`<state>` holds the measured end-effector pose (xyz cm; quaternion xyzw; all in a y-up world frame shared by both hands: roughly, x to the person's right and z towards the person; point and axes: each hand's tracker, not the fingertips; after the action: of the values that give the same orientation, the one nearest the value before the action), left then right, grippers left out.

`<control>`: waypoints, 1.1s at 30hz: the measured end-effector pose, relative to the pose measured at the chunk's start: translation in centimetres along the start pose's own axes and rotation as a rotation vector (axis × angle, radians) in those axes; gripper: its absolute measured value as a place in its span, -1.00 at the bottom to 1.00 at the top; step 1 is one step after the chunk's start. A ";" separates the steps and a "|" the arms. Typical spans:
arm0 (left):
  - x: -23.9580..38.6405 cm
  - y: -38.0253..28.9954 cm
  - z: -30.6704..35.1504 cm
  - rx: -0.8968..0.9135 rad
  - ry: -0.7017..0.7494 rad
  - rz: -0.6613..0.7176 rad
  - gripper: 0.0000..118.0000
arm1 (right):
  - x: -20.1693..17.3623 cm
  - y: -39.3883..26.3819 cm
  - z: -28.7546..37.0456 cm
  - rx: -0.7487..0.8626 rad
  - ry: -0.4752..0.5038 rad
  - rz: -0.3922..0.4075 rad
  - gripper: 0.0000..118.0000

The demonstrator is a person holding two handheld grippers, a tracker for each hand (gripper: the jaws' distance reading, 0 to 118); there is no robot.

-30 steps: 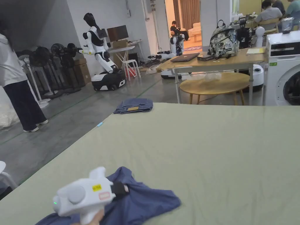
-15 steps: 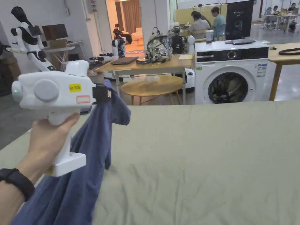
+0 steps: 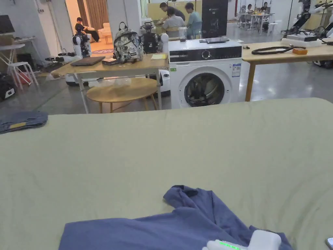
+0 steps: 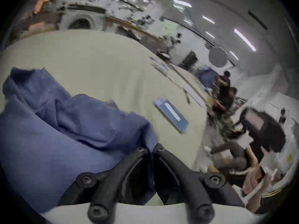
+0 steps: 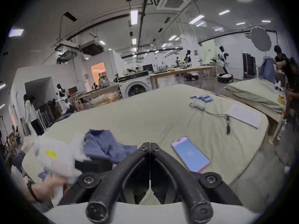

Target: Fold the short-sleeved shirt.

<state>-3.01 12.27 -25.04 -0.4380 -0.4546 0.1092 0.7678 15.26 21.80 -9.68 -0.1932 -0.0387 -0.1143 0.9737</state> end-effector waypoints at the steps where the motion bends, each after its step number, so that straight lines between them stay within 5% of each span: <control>1: 0.8 -0.5 -0.4 -0.004 -0.002 -0.028 -0.96 | 0.2 -0.1 -0.2 -0.006 -0.002 0.001 -1.00; 4: 3.1 -1.0 1.9 0.038 -0.011 -0.123 -0.35 | -0.3 -0.3 0.0 -0.008 0.010 0.015 -1.00; 13: 0.7 -0.6 24.2 0.431 0.376 -0.280 -0.32 | -4.7 1.6 -1.1 0.053 0.148 0.130 -1.00; 14: 0.0 -1.0 27.2 0.507 0.420 -0.253 -0.40 | -5.4 1.8 -1.3 0.063 0.162 0.139 -1.00; 16: -1.1 -2.3 31.8 0.569 0.449 -0.194 -1.00 | -6.7 2.3 -1.9 0.070 0.208 0.153 -1.00; 20: -2.0 -5.8 37.7 0.673 0.676 -0.178 -1.00 | -9.0 2.8 -2.7 0.085 0.263 0.175 -1.00; 27: -2.2 -9.1 40.4 0.671 0.841 -0.116 -1.00 | -11.2 3.1 -3.9 0.096 0.288 0.211 -1.00; 33: -4.9 -8.7 40.9 0.690 0.736 -0.003 -1.00 | -11.1 2.9 -3.9 0.093 0.281 0.214 -1.00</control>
<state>-40.24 27.80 -13.00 -0.1678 -0.0917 0.0903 0.9774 5.29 25.24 -15.70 -0.1331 0.1132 -0.0341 0.9840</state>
